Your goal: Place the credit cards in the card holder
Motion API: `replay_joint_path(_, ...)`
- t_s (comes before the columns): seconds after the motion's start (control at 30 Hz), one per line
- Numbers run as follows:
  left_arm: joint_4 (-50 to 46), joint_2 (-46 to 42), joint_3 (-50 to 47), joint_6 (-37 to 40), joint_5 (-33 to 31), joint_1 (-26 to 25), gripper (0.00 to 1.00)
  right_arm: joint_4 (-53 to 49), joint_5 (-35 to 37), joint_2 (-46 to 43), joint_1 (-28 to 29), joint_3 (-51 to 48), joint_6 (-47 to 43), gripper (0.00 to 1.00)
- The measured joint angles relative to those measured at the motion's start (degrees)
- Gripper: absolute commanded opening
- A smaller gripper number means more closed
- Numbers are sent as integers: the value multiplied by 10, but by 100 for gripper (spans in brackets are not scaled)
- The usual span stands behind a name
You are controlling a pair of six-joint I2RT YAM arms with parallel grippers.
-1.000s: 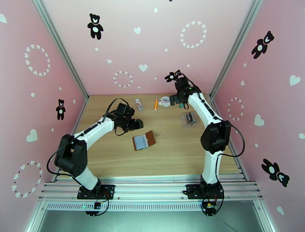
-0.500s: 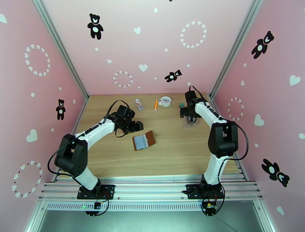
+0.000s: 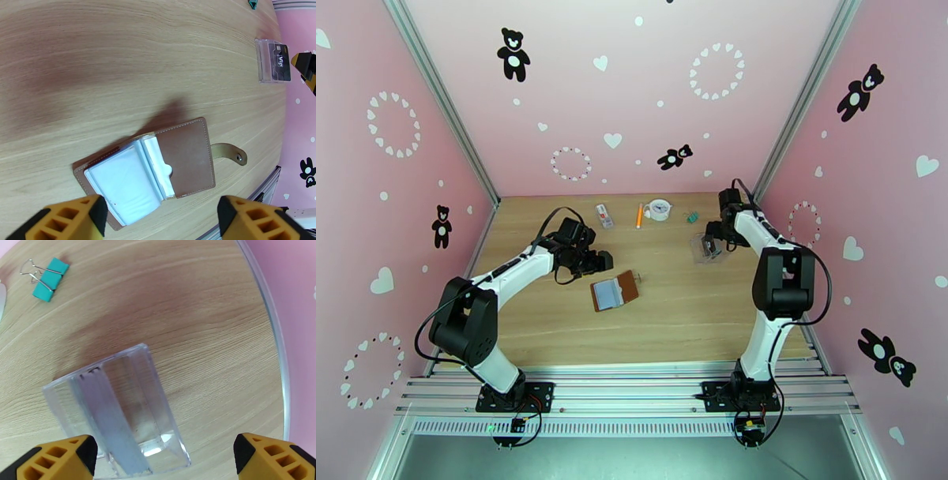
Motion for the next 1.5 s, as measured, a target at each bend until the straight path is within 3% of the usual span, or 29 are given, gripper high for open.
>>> replay_joint_path(0.5,0,0,0,0,0,0,79,22,-124,45,-17,6,-31,89)
replay_joint_path(0.87,0,0,0,0,0,-4,79,20,-180,47,26,13,-59,85)
replay_joint_path(1.07,0,3,0,-1,0,-8,79,16,-169,50,60,33,-57,86)
replay_joint_path(1.33,2,3,0,-5,0,-8,79,-8,-114,78,53,97,-47,86)
replay_joint_path(1.5,2,3,0,-5,0,-8,79,-24,-117,97,50,116,-49,85)
